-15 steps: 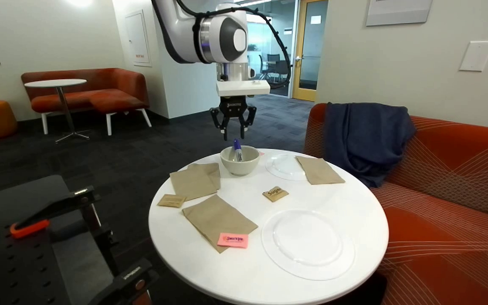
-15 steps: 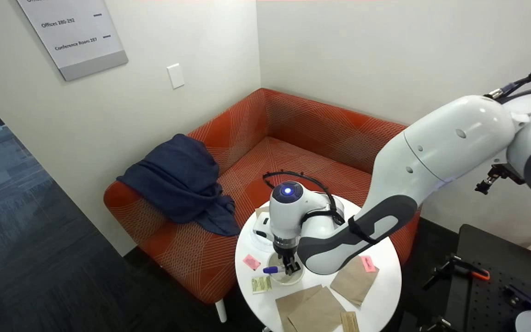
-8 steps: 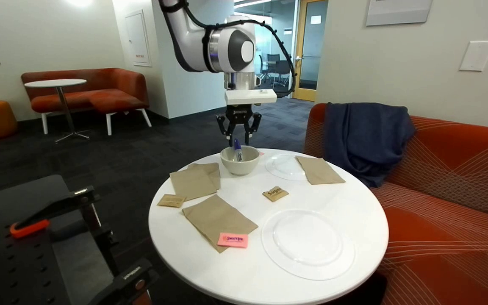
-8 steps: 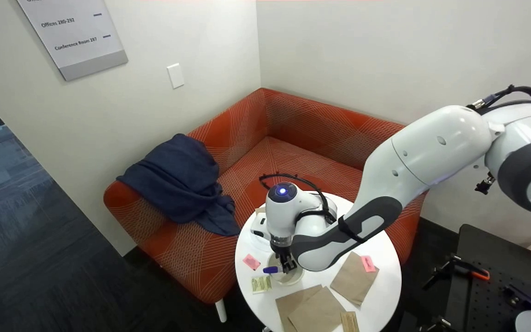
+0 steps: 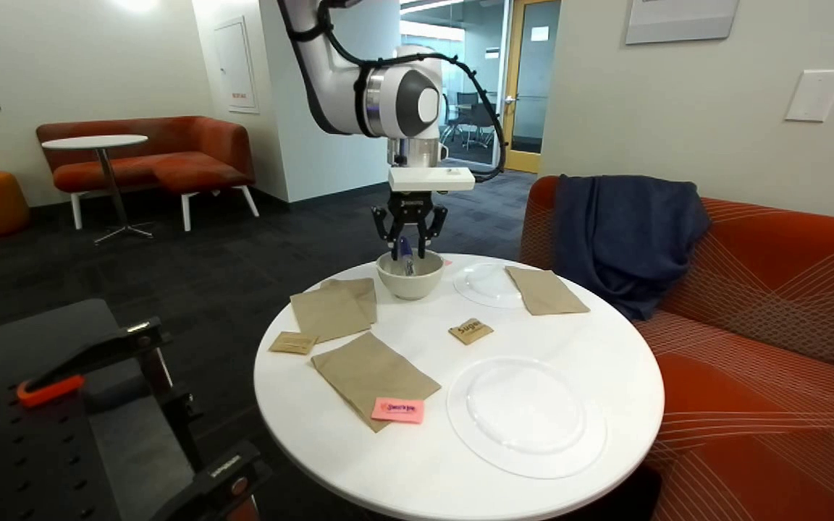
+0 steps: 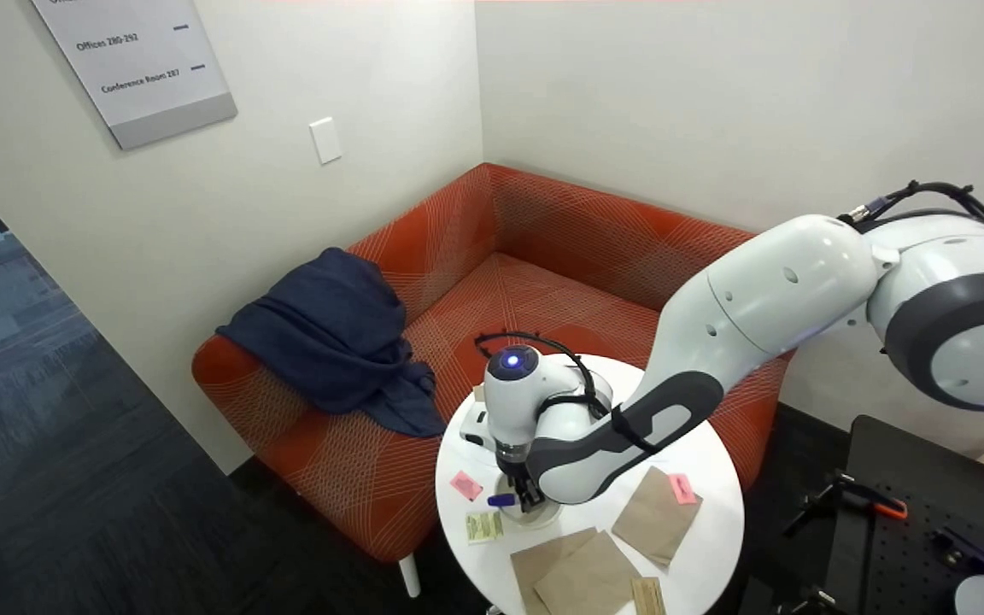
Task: Take the marker out of the white bowl and put it on the table
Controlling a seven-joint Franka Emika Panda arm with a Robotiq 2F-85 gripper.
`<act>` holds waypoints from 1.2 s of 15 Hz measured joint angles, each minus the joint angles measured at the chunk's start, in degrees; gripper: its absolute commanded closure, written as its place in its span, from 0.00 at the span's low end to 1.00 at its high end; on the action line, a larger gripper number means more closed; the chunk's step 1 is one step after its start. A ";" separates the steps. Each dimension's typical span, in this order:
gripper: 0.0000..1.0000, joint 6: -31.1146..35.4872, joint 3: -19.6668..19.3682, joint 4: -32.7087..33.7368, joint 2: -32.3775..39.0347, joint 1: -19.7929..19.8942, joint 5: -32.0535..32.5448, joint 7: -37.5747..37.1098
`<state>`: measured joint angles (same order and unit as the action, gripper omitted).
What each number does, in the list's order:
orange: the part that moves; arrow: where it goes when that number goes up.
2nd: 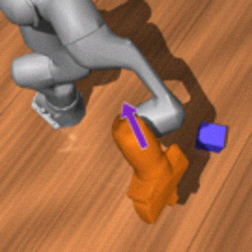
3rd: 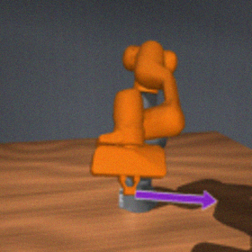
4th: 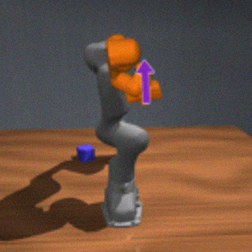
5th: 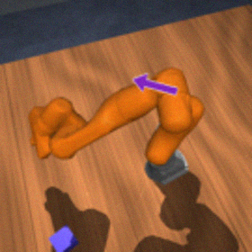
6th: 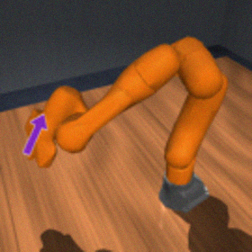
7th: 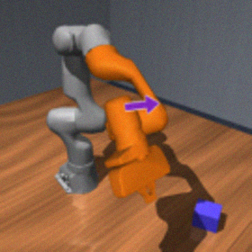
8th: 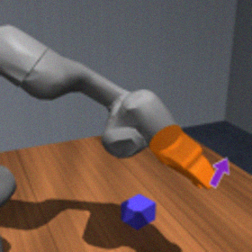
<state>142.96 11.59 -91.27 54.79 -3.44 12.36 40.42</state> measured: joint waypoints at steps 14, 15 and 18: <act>0.94 -1.22 0.32 4.61 3.78 0.10 -0.09 0.04; 0.94 -1.22 0.32 4.61 3.74 0.10 -0.09 0.04; 0.94 -1.22 0.33 3.92 2.74 0.07 -0.09 0.03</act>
<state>141.74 11.92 -87.35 57.52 -3.37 12.27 40.46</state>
